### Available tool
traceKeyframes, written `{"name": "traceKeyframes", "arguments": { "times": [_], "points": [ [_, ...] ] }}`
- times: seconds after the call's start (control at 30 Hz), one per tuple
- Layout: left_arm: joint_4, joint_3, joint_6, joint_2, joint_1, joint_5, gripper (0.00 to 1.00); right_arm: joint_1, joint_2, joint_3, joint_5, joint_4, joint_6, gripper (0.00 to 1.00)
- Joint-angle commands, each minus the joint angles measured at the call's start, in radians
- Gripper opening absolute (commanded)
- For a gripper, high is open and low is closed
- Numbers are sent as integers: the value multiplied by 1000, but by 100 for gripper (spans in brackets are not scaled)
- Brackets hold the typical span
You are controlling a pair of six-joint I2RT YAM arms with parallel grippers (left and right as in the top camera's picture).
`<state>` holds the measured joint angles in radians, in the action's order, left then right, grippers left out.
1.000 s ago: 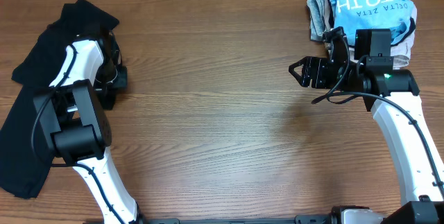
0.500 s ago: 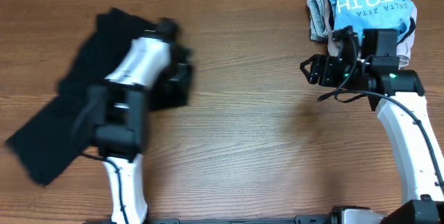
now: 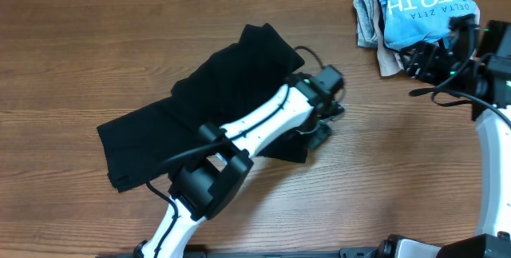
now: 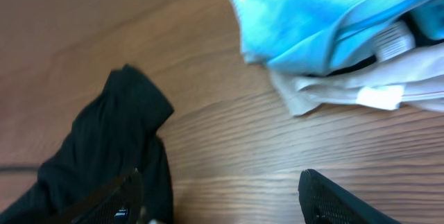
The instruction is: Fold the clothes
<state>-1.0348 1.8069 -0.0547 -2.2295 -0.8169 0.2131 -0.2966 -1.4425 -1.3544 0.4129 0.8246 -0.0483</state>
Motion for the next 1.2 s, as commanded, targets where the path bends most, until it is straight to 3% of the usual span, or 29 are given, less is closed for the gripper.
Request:
{"name": "traceKeyframes", "arguments": {
  "times": [0.0,0.17,0.4,0.5,0.83,1.17],
  "points": [
    [-56,118,2,-7,2,-57,21,-26,36,-36,33,0,3,79],
    [-248,358,14,-7,92,-114,32,-31,36,-35,71,0,2,80],
    [-372,579,28,-7,349,-116,75,14,36,-34,203,-3,-9,80],
    [-395,572,37,-7,486,-115,85,76,31,-32,202,-1,-9,80],
    [-424,521,-1,-7,755,-58,85,278,-40,-32,48,6,-9,80],
    [-413,371,-118,-7,806,-171,78,303,-101,-32,48,19,-12,80]
  ]
}}
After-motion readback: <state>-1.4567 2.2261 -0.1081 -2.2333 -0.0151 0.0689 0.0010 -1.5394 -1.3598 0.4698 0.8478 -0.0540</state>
